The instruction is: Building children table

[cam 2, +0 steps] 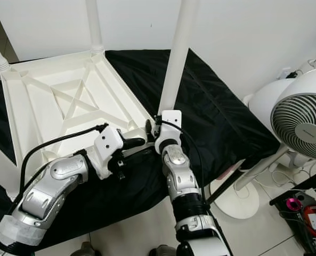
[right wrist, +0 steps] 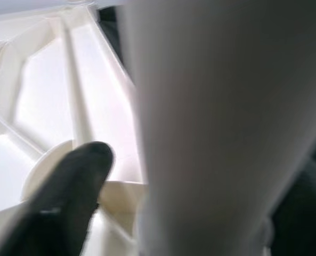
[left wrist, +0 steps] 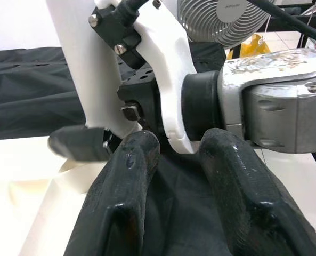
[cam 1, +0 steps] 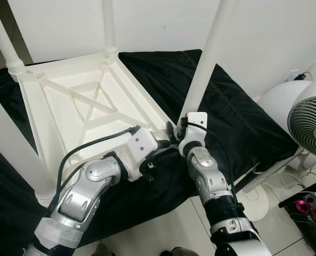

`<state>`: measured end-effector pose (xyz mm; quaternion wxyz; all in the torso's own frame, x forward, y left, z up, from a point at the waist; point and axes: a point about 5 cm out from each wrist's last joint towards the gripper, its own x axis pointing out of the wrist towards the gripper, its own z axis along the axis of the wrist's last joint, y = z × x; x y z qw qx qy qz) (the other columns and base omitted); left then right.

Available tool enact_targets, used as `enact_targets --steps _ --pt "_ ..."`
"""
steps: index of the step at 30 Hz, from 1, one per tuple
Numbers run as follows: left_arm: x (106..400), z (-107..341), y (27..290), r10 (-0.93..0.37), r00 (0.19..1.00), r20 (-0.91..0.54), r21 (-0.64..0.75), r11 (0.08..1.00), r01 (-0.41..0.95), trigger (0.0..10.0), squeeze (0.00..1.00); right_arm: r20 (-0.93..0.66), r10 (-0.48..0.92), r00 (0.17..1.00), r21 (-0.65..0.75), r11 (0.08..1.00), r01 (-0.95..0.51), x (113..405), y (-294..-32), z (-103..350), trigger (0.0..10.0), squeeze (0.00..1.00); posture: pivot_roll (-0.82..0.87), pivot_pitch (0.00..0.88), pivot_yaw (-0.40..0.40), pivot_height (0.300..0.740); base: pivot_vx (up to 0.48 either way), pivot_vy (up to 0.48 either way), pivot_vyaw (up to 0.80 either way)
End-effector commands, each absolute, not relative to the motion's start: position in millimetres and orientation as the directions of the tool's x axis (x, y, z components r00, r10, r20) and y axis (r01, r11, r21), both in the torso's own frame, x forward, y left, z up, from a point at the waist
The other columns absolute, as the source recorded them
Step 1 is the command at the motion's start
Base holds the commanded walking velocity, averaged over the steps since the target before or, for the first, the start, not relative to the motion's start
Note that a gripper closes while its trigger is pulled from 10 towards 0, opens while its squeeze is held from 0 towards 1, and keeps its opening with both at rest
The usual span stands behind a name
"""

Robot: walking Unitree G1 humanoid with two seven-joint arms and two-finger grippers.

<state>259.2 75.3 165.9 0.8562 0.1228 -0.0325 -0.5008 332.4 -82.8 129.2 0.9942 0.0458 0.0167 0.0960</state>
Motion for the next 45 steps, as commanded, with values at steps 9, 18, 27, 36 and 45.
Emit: enact_targets --steps 9,18,27,36,45 --pt "256 168 72 -0.871 0.487 -0.06 0.253 0.459 0.852 10.0 0.0 0.027 0.261 0.965 0.067 0.963 -0.262 329 -105 132 10.0 1.0 -0.07 0.003 -0.058 0.74 0.0 0.0 0.0" --pt "256 168 73 -0.872 0.485 -0.062 0.25 0.457 0.854 10.0 0.0 0.025 0.53 0.848 -0.076 0.846 -0.527 323 -139 135 10.0 0.0 -0.07 0.014 -0.052 0.74 0.0 0.0 0.0" --pt "257 168 73 -0.873 0.483 -0.062 0.251 0.455 0.854 10.0 0.0 -0.003 0.626 0.779 -0.153 0.77 -0.619 327 -150 141 10.0 0.0 -0.07 0.015 -0.047 0.74 0.0 0.0 0.0" --pt "259 172 74 -0.874 0.483 -0.061 0.256 0.454 0.853 10.0 0.0 -0.105 0.731 0.675 -0.255 0.636 -0.729 347 -157 152 10.0 0.0 -0.07 0.024 -0.03 0.74 0.0 0.0 0.0" --pt "260 174 75 -0.87 0.49 -0.056 0.257 0.462 0.849 10.0 0.0 -0.164 0.752 0.639 -0.262 0.591 -0.763 353 -154 147 10.0 0.0 -0.06 0.035 -0.032 0.74 0.0 0.0 0.0"
